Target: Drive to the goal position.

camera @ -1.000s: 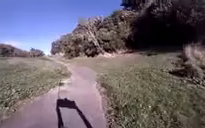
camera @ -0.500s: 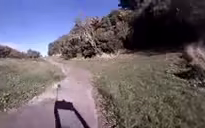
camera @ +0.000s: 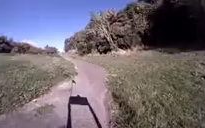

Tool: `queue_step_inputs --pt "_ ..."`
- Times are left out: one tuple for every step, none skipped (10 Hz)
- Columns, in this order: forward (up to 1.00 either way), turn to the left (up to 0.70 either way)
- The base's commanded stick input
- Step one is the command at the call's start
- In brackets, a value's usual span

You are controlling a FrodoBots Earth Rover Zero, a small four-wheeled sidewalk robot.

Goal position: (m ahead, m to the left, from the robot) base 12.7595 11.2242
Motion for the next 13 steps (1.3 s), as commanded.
queue_step_inputs --pt "1.0 0.31" --pt "1.0 0.05" --pt "1.0 0.01" --pt "1.0 0.01" --pt "1.0 0.01" --pt "1.0 0.01" --pt "1.0 0.01" --pt "1.0 0.01" --pt "1.0 0.01" --pt "1.0 0.01" --pt "1.0 0.01" --pt "1.0 0.01" --pt "1.0 0.01"
